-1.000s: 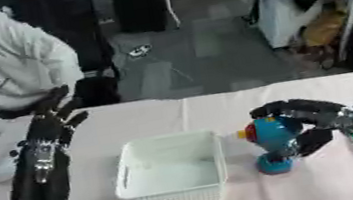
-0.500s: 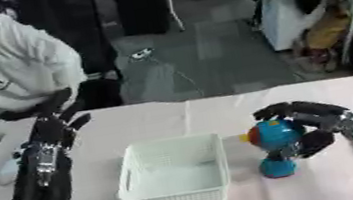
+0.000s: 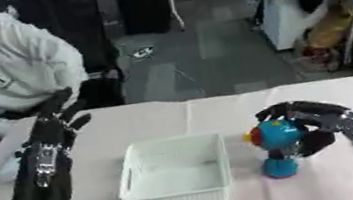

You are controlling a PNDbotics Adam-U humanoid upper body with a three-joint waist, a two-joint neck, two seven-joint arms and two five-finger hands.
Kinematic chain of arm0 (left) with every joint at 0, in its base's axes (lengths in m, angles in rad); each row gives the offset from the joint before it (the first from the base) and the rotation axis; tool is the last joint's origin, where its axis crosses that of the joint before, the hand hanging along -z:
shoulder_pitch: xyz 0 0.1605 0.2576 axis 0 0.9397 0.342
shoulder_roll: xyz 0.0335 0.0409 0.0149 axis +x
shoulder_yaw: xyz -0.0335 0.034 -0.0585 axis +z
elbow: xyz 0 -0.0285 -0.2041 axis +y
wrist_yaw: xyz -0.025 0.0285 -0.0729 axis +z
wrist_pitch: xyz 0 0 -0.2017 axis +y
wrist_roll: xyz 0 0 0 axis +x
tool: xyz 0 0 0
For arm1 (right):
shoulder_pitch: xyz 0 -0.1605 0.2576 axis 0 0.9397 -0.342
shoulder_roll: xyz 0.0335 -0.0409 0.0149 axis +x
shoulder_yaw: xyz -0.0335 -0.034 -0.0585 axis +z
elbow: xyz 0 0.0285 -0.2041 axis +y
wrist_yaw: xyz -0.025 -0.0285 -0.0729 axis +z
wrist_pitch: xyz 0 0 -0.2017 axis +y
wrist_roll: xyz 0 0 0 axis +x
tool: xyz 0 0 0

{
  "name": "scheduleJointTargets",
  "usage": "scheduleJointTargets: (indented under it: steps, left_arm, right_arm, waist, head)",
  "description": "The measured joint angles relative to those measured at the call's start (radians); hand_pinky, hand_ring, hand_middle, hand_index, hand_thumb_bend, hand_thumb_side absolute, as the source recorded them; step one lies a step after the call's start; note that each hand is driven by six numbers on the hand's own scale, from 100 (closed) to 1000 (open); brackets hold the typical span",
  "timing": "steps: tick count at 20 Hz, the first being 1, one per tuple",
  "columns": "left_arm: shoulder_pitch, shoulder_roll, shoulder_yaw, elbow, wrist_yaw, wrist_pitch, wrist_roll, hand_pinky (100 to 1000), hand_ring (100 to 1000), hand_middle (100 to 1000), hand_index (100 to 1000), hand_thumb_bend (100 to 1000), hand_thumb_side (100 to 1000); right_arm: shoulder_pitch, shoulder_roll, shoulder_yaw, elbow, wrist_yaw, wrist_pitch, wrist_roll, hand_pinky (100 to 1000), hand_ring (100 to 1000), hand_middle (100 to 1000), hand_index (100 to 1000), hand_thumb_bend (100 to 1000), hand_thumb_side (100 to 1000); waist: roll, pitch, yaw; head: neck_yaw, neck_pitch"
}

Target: Pick up objects on the table and place them in the box.

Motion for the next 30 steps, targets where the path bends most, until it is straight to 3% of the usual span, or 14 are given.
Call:
scheduleJointTargets:
  steps: [1, 17, 21, 24, 25, 26, 27, 30]
  left_arm:
    - [0.0, 0.0, 0.0, -0.001, 0.0, 0.0, 0.0, 858, 911, 958, 977, 294, 849]
    - [-0.012, 0.0, 0.0, -0.005, 0.001, 0.001, -0.001, 858, 910, 958, 977, 295, 848]
    - [-0.017, 0.0, -0.001, -0.005, 0.003, 0.002, -0.003, 858, 910, 958, 976, 295, 847]
    - [-0.017, 0.0, -0.001, -0.005, 0.003, 0.003, -0.004, 858, 910, 958, 976, 294, 847]
    - [-0.017, 0.0, -0.002, -0.005, 0.003, 0.004, -0.005, 858, 910, 958, 976, 294, 847]
    - [-0.017, 0.0, -0.003, -0.005, 0.004, 0.004, -0.005, 858, 910, 958, 976, 294, 847]
    - [-0.017, 0.0, -0.004, -0.005, 0.004, 0.004, -0.005, 858, 910, 958, 976, 294, 847]
    - [-0.017, 0.0, -0.006, -0.005, 0.004, 0.004, -0.005, 858, 909, 958, 976, 293, 846]
  right_arm:
    - [0.0, 0.0, -0.001, 0.001, 0.0, 0.0, 0.0, 529, 766, 830, 945, 512, 578]
    - [-0.007, 0.0, -0.019, 0.031, 0.0, 0.005, 0.005, 495, 745, 811, 923, 483, 562]
    - [-0.009, 0.005, -0.024, 0.038, 0.002, 0.006, 0.001, 370, 694, 778, 884, 468, 526]
    - [-0.009, 0.008, -0.025, 0.04, 0.005, 0.005, -0.018, 168, 579, 693, 798, 455, 462]
    - [-0.009, 0.009, -0.025, 0.041, 0.007, 0.005, -0.027, 179, 587, 700, 803, 457, 463]
    - [-0.009, 0.009, -0.024, 0.043, 0.008, 0.004, -0.036, 100, 494, 605, 733, 445, 409]
    - [-0.009, 0.01, -0.024, 0.043, 0.008, 0.003, -0.046, 100, 488, 598, 728, 444, 405]
    - [-0.009, 0.017, -0.024, 0.049, 0.008, 0.0, -0.077, 100, 346, 490, 622, 422, 347]
  waist:
    - [0.0, 0.0, 0.0]
    - [-0.001, 0.006, 0.009]
    - [-0.003, 0.007, 0.012]
    - [-0.003, 0.008, 0.012]
    - [-0.003, 0.008, 0.012]
    - [-0.003, 0.009, 0.013]
    - [-0.003, 0.01, 0.013]
    - [-0.003, 0.011, 0.012]
  head:
    - [0.0, -0.001]
    - [0.0, -0.008]
    - [0.0, -0.012]
    - [0.0, -0.013]
    - [0.0, -0.013]
    - [0.0, -0.013]
    - [0.0, -0.013]
    - [0.0, -0.013]
